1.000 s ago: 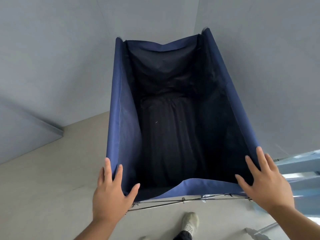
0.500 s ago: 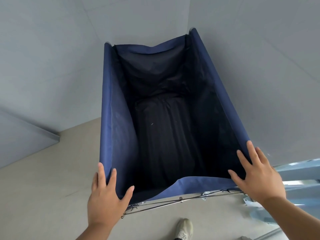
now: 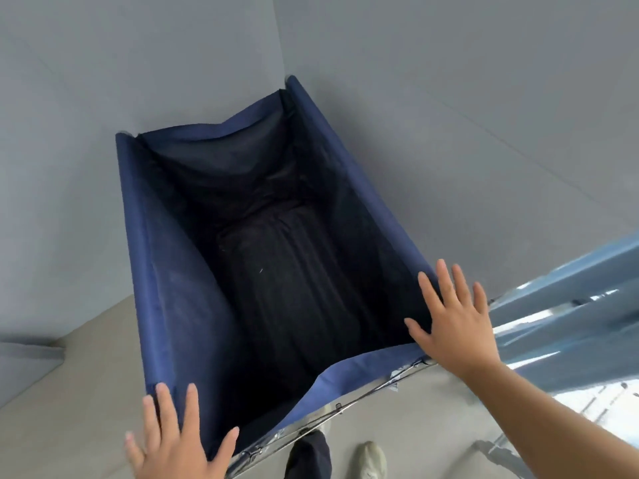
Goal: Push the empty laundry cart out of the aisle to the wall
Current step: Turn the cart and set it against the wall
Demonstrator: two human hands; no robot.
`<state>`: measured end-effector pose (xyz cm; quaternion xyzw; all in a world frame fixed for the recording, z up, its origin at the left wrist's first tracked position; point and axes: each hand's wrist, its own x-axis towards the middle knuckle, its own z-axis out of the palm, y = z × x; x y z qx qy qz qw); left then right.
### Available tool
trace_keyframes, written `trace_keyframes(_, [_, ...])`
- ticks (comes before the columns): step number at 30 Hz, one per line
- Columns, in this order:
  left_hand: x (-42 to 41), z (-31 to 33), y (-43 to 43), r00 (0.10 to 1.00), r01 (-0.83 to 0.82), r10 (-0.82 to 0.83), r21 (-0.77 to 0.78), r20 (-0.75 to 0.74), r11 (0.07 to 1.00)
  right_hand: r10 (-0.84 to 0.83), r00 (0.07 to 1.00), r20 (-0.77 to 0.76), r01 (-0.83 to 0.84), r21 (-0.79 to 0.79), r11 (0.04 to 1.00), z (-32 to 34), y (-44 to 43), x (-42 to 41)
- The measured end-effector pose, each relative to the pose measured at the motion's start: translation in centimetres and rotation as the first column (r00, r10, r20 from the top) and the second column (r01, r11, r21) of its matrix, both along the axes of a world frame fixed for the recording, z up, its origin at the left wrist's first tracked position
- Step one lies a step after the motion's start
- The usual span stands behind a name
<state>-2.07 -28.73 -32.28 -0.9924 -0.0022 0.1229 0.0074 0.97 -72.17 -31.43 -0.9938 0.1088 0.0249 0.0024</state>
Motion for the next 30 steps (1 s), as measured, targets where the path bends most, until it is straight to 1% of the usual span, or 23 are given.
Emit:
trace_keyframes(2, [1.0, 0.3, -0.9, 0.992, 0.119, -0.119, 0.014, -0.029, 0.993, -0.183, 0.982, 0.039, 0.179, 0.088, 0.980, 0.8, 1.4, -0.4])
trace_keyframes(5, [5.8, 1.6, -4.8, 0.952, 0.284, -0.283, -0.009, -0.113, 0.959, -0.435, 0.899, 0.052, 0.413, 0.227, 0.882, 1.8, 3.5, -1.4])
trace_keyframes(7, [10.3, 2.4, -8.8, 0.908, 0.406, -0.408, -0.047, -0.092, 0.913, -0.554, 0.832, 0.038, 0.515, 0.318, 0.796, 1.8, 4.7, -2.2])
trace_keyframes(10, [17.3, 3.5, -16.0, 0.822, 0.567, -0.570, -0.113, 0.005, 0.816, -0.650, 0.760, -0.010, 0.605, 0.379, 0.701, 1.2, 5.7, -2.7])
trace_keyframes(13, [23.4, 3.8, -23.6, 0.690, 0.724, -0.719, -0.091, 0.083, 0.684, -0.685, 0.726, -0.056, 0.643, 0.406, 0.649, 0.4, 5.5, -2.2])
trace_keyframes(15, [26.5, 3.5, -28.1, 0.606, 0.796, -0.790, -0.063, 0.095, 0.603, -0.679, 0.731, -0.066, 0.645, 0.391, 0.656, -0.1, 5.2, -1.6])
trace_keyframes(17, [28.8, 3.1, -31.2, 0.554, 0.833, -0.829, -0.035, 0.080, 0.553, -0.675, 0.736, -0.051, 0.643, 0.365, 0.673, -0.6, 5.1, -1.2])
trace_keyframes(19, [30.6, 2.5, -33.0, 0.522, 0.852, -0.852, 0.011, 0.048, 0.523, -0.680, 0.732, -0.035, 0.644, 0.361, 0.675, -1.0, 5.1, -1.0])
trace_keyframes(21, [31.8, 1.8, -33.5, 0.510, 0.860, -0.860, 0.033, -0.001, 0.509, -0.681, 0.732, -0.027, 0.642, 0.362, 0.676, -1.2, 4.9, -0.7])
trace_keyframes(25, [33.0, 1.3, -33.7, 0.556, 0.830, -0.831, -0.035, -0.020, 0.556, -0.668, 0.743, -0.030, 0.632, 0.357, 0.688, -1.3, 4.2, 0.3])
trace_keyframes(30, [35.1, 1.6, -34.6, 0.582, 0.809, -0.811, -0.055, -0.058, 0.585, -0.645, 0.763, -0.027, 0.610, 0.360, 0.706, -1.0, 2.8, 2.3])
